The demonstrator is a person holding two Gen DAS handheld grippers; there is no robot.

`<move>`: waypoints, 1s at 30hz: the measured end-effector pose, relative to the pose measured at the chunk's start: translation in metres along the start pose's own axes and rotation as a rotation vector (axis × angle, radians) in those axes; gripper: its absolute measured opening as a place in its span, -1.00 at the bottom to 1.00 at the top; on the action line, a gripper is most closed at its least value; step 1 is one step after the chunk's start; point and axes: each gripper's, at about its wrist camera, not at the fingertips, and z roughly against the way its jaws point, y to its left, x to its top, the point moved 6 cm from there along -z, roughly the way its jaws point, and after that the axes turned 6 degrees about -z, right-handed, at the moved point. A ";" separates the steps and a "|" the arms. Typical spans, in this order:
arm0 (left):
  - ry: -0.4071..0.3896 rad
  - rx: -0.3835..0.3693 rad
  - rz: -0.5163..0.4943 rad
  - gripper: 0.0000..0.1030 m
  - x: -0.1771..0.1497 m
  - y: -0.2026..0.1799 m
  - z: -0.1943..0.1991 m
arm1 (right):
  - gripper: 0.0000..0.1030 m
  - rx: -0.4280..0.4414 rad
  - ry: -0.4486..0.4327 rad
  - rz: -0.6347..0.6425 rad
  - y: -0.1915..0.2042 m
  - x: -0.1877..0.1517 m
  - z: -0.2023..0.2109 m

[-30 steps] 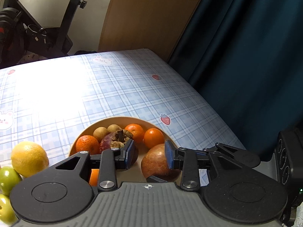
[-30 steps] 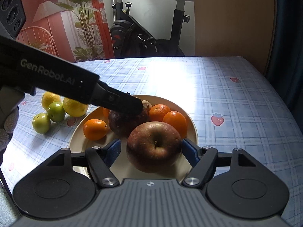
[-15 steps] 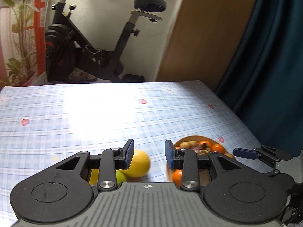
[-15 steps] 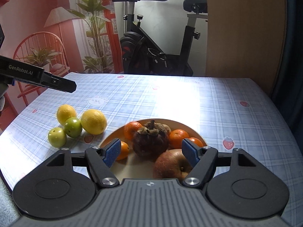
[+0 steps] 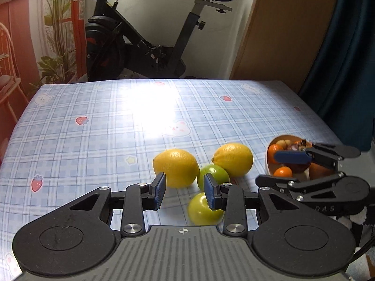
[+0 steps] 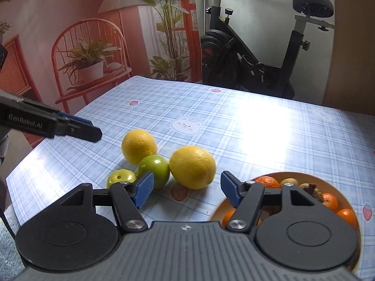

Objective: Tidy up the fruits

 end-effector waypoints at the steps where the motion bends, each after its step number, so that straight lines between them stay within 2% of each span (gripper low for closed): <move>1: 0.008 -0.008 -0.008 -0.27 -0.006 -0.002 -0.004 | 0.23 0.001 0.004 0.003 0.002 -0.001 -0.003; 6: 0.034 -0.062 -0.012 -0.26 -0.024 -0.010 -0.020 | 0.07 -0.002 0.021 0.013 0.002 -0.007 -0.009; 7: 0.034 -0.068 -0.016 -0.23 -0.025 -0.013 -0.022 | 0.05 0.001 0.025 0.009 0.001 -0.008 -0.010; 9: 0.034 -0.078 -0.029 -0.01 -0.027 -0.017 -0.024 | 0.01 0.003 0.030 0.000 -0.001 -0.010 -0.011; 10: 0.035 -0.077 -0.034 0.01 -0.027 -0.018 -0.026 | 0.00 0.005 0.031 -0.003 -0.002 -0.010 -0.011; 16: 0.059 -0.046 -0.068 0.02 -0.030 -0.023 -0.040 | -0.01 0.016 0.033 -0.014 -0.001 -0.010 -0.011; 21: 0.070 -0.058 -0.049 -0.03 -0.036 -0.020 -0.045 | -0.01 0.028 0.040 -0.017 -0.001 -0.010 -0.014; 26: 0.058 -0.024 -0.030 -0.03 -0.040 -0.011 -0.033 | -0.01 0.050 0.055 -0.035 0.002 -0.013 -0.020; 30: 0.026 0.008 0.032 -0.03 -0.043 0.008 -0.014 | -0.01 0.073 0.061 -0.057 0.009 -0.013 -0.027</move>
